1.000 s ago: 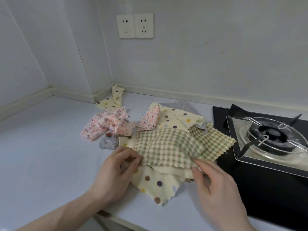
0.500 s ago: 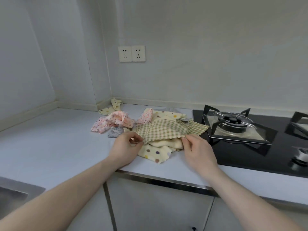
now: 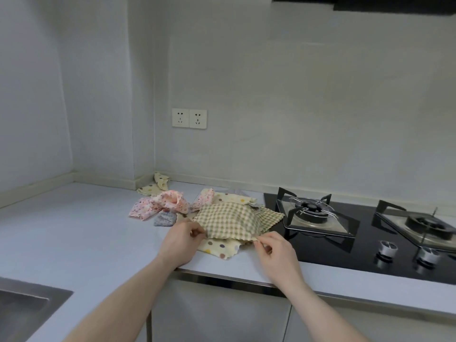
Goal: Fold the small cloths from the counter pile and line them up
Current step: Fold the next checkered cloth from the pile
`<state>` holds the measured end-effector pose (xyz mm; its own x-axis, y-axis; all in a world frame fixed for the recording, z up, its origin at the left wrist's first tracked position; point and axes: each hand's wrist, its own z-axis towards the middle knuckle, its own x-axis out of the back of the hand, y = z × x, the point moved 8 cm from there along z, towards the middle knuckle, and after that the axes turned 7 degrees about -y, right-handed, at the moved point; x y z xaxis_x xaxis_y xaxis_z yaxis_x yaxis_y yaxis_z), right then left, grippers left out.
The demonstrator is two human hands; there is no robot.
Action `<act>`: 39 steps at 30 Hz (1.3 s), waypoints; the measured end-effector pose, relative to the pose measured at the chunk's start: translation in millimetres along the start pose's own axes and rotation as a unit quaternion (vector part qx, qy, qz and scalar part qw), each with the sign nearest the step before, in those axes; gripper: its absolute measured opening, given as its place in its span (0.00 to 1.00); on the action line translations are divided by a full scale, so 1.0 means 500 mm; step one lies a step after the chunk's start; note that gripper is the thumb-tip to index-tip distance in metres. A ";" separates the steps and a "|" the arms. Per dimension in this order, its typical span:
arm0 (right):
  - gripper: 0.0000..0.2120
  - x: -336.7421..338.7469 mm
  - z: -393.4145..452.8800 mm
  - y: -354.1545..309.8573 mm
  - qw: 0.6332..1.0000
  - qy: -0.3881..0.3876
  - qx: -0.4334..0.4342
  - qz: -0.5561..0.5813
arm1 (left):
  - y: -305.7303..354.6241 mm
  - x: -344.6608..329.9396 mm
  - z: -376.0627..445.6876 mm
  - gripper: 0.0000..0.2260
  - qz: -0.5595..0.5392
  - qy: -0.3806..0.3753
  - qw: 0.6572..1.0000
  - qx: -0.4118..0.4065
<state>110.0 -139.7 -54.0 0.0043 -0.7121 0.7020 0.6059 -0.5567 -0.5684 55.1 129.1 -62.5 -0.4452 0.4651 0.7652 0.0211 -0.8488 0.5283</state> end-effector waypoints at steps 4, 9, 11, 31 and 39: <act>0.04 0.010 -0.007 0.000 0.996 0.021 -0.028 0.078 | -0.001 0.007 -0.013 0.04 0.008 0.026 1.000 0.003; 0.03 0.062 -0.004 -0.019 0.980 0.058 -0.063 0.179 | 0.042 0.014 -0.039 0.07 0.026 0.025 0.999 -0.018; 0.02 0.090 0.009 -0.048 0.976 0.053 -0.056 0.204 | 0.077 0.021 -0.054 0.15 0.041 0.017 0.998 -0.042; 0.08 0.387 -0.072 -0.312 0.974 0.126 -0.028 0.187 | 0.479 0.192 -0.213 0.37 -0.116 -0.020 0.993 -0.015; 0.11 0.440 -0.119 -0.324 0.973 0.126 -0.046 0.190 | 0.503 0.253 -0.254 0.07 -0.146 0.036 0.983 -0.103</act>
<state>-34.6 -231.6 166.7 0.0118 -0.9495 0.3136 0.5246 -0.2611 -0.8103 -109.4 -57.4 120.2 -0.4684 0.6831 0.5604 -0.2953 -0.7188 0.6295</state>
